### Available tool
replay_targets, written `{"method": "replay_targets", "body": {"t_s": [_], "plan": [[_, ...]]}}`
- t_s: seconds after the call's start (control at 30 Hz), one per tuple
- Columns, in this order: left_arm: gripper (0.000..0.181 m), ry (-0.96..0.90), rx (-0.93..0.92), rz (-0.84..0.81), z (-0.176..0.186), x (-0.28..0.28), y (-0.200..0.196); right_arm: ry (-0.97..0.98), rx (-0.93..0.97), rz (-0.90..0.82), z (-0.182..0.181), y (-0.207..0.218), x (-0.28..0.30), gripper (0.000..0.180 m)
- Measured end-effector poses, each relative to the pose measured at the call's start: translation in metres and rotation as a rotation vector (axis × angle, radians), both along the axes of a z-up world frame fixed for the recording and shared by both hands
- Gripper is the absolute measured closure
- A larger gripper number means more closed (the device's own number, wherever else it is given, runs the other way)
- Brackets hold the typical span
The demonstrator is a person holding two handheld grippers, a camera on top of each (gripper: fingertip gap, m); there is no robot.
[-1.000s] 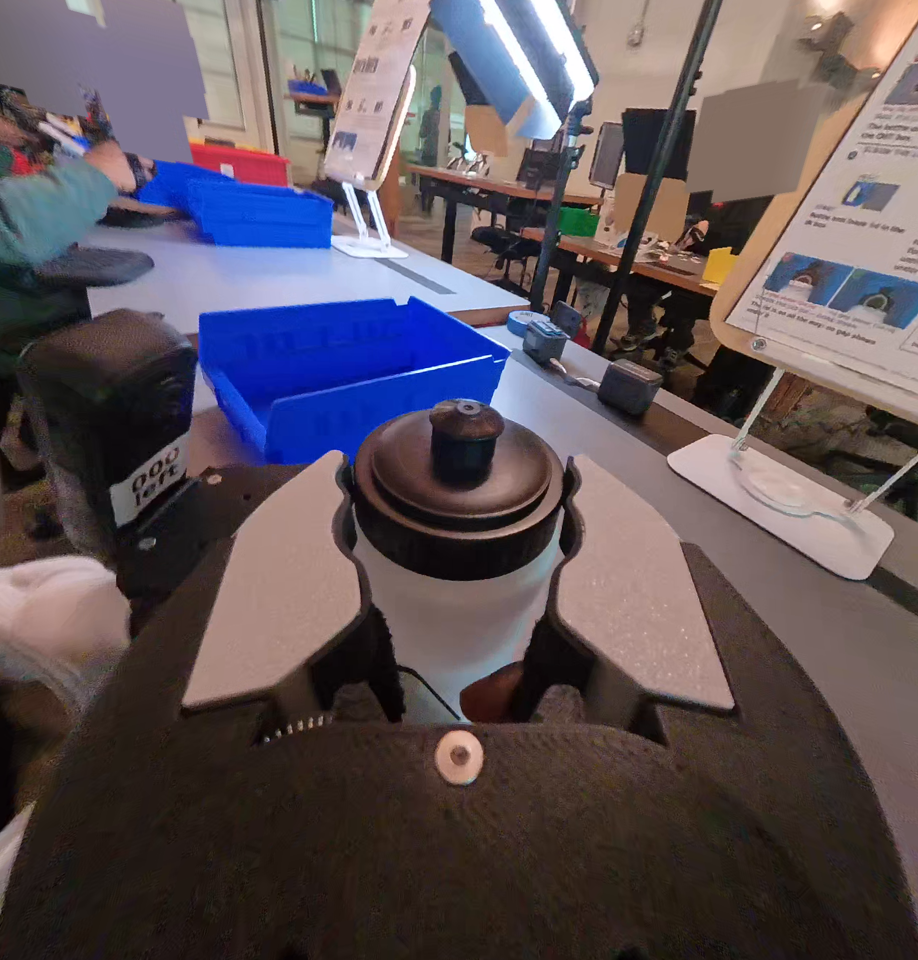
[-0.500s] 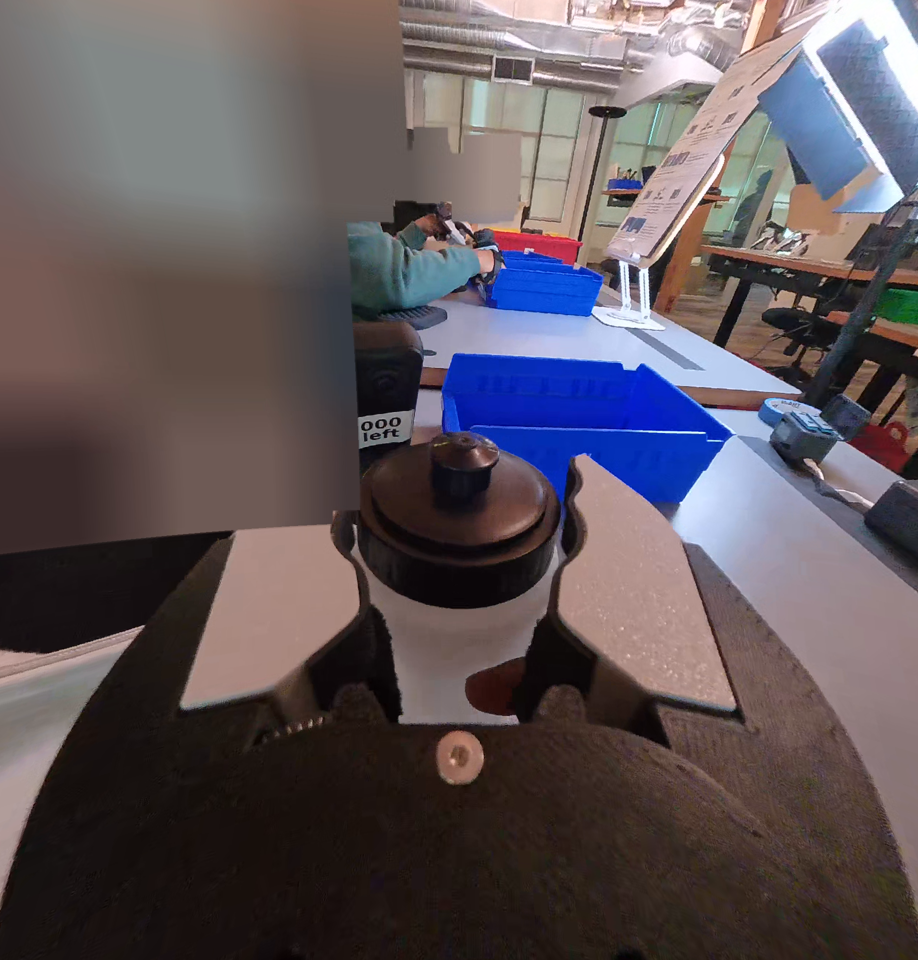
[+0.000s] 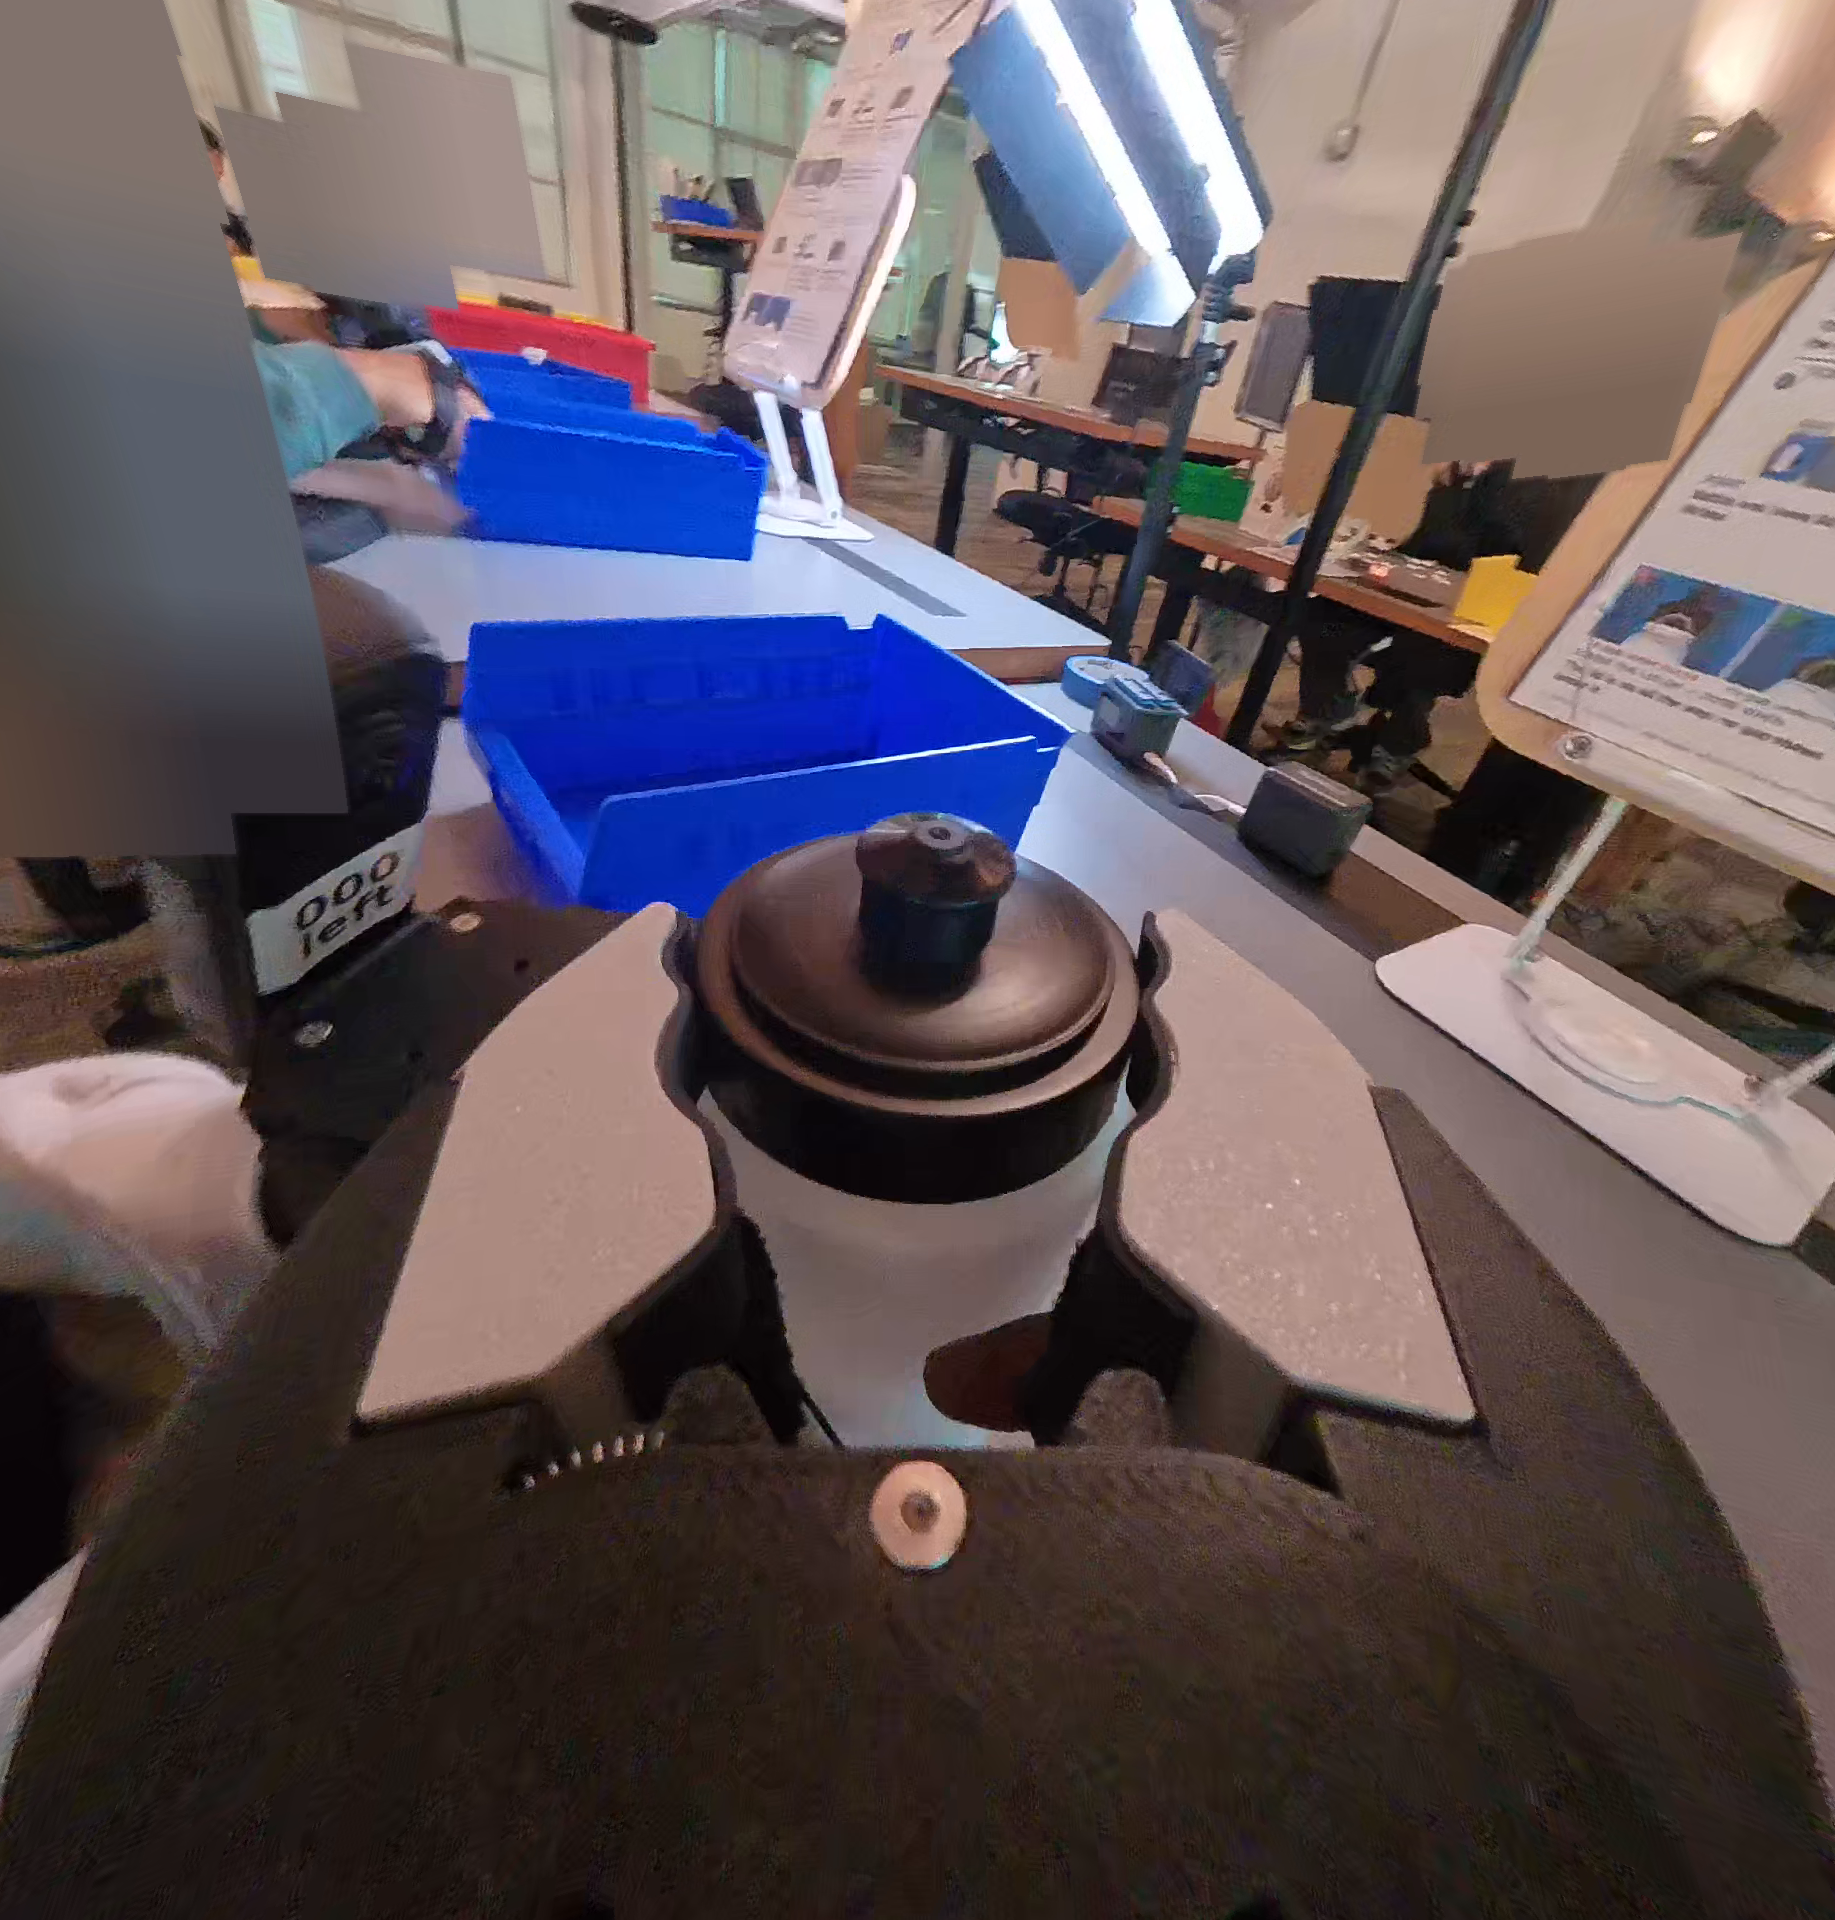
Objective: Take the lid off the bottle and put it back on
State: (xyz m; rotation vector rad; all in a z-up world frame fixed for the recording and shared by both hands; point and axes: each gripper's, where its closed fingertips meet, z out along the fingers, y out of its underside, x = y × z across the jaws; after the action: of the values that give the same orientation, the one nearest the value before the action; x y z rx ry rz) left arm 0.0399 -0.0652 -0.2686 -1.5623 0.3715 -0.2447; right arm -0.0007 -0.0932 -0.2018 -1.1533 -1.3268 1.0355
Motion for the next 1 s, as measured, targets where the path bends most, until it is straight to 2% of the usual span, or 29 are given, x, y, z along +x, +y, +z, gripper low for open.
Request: {"method": "replay_targets", "body": {"t_s": [0.1, 0.13, 0.27, 0.33, 0.47, 0.57, 0.63, 0.73, 0.8, 0.9, 1.0], "plan": [[0.094, -0.066, -0.022, -0.202, -0.001, 0.011, -0.012, -0.014, -0.024, 0.239, 0.003, -0.013, 0.005, 0.082], [0.094, -0.072, -0.023, -0.260, -0.001, 0.014, -0.016, -0.030, -0.064, 0.336, 0.003, -0.018, 0.008, 0.083], [0.094, -0.065, -0.040, -0.333, -0.001, 0.015, -0.020, -0.059, -0.179, 0.567, 0.001, -0.028, 0.013, 0.102], [0.094, -0.069, -0.040, -0.257, -0.001, 0.009, -0.014, -0.013, -0.180, 0.517, 0.003, -0.024, 0.008, 0.102], [0.094, -0.010, -0.041, 0.046, -0.002, -0.008, 0.001, 0.046, -0.167, 0.188, 0.003, -0.004, -0.003, 0.103], [0.095, 0.019, -0.022, 0.082, -0.001, -0.009, 0.003, 0.053, -0.124, 0.028, 0.004, 0.001, -0.001, 0.103], [0.094, 0.013, -0.015, -0.015, -0.001, -0.003, 0.001, 0.023, -0.086, 0.074, 0.003, -0.001, 0.001, 0.102], [0.094, -0.068, -0.060, -0.304, -0.002, 0.017, -0.016, -0.008, -0.086, 0.338, 0.004, -0.018, 0.007, 0.095], [0.094, -0.068, -0.058, -0.392, -0.002, 0.021, -0.023, -0.023, -0.146, 0.516, 0.005, -0.029, 0.013, 0.098], [0.094, -0.058, -0.067, -0.353, -0.002, 0.018, -0.020, -0.005, -0.160, 0.533, 0.005, -0.029, 0.010, 0.100], [0.094, -0.027, -0.061, -0.133, -0.003, 0.006, -0.007, 0.036, -0.148, 0.337, 0.005, -0.014, 0.002, 0.102]]}}
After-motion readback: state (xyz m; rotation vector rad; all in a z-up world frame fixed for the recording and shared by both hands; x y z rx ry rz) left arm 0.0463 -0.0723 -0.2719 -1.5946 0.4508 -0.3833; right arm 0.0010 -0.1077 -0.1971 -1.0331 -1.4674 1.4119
